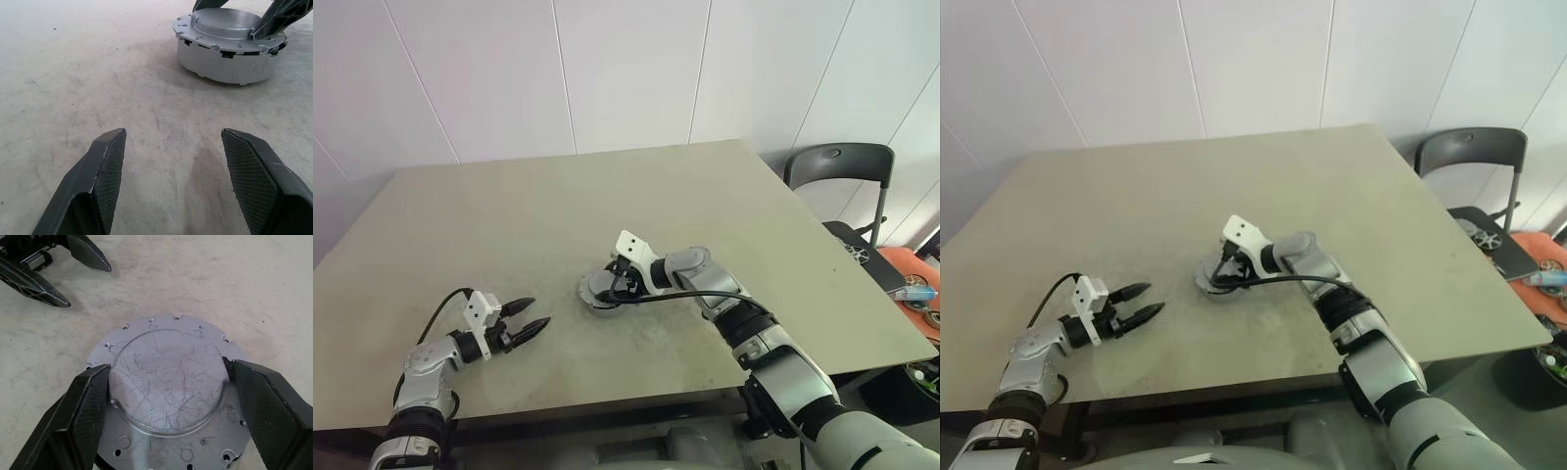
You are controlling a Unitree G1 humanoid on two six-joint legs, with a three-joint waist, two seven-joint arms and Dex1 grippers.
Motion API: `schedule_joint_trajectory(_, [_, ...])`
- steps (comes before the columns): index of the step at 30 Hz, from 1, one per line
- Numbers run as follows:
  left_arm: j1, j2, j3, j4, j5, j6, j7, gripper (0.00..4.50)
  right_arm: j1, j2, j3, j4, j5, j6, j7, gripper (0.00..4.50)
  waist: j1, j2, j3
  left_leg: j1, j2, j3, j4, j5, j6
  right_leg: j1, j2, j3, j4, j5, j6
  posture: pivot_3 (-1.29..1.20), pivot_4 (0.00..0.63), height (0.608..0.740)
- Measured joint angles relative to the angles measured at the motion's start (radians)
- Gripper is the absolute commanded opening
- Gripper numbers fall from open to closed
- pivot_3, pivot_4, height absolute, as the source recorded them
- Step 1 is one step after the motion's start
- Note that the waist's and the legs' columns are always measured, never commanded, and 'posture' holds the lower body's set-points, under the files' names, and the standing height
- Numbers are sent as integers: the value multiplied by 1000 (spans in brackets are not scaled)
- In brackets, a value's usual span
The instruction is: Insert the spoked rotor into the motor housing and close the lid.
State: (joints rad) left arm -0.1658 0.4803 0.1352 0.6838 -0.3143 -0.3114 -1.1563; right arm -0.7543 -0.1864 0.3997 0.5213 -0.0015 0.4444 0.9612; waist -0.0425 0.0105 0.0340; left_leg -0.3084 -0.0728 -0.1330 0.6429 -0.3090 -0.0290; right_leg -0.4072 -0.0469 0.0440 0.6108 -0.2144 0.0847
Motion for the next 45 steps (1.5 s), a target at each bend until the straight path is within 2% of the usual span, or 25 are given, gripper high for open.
schedule_joint_trajectory(17, [-6,-11,-6,-3,0,1,-4,3299,-5,-61,25,-63,-14,48,91,3691,23,1,-2,3,0,0,-11,0,0,-1,-1,0,-3,-2,4,0,0,740])
schedule_joint_trajectory(34, [-5,-9,-4,2,5,-3,-1,3299,-28,-39,25,15,-15,-1,61,3691,23,0,-2,5,0,0,-10,0,0,0,0,0,-2,-3,2,0,0,740])
schedule_joint_trajectory(35, [1,-9,-3,-23,1,17,9,3299,-28,-39,25,15,-15,-1,61,3691,23,0,-2,5,0,0,-10,0,0,0,0,0,-2,-3,2,0,0,740])
schedule_joint_trajectory(37, [31,-13,-14,-222,-17,160,75,3299,-31,-44,22,15,-15,-2,65,3691,23,-5,1,4,1,0,-10,0,0,0,0,0,-1,-3,2,0,0,740])
schedule_joint_trajectory(39, [-3,-18,-36,-395,-36,281,138,3299,-33,-49,22,19,-16,-2,65,3691,28,-9,3,4,1,-2,-10,0,0,2,1,-1,-1,-3,2,0,0,740])
schedule_joint_trajectory(41, [-102,-34,-44,-399,-34,294,162,3299,-37,-45,25,27,-17,-3,56,3691,27,-10,1,4,1,-2,-9,0,-1,3,1,-1,-2,-4,2,0,0,740])
schedule_joint_trajectory(42, [-130,-41,-43,-356,-27,269,162,3299,-37,-37,28,28,-17,-5,51,3691,27,-4,1,3,0,0,-10,0,-1,3,0,-1,-3,-4,1,0,0,740])
schedule_joint_trajectory(43, [-134,-48,-44,-328,-23,254,161,3117,-35,-35,30,28,-16,-8,51,3667,22,1,0,3,0,1,-10,0,-1,3,0,0,-3,-5,0,0,0,740])
schedule_joint_trajectory(45, [-130,-73,-48,-298,-22,242,157,2724,-37,-36,28,26,-14,-9,63,3658,21,-1,0,5,0,0,-11,0,-1,0,1,-1,-3,-4,0,0,0,740])
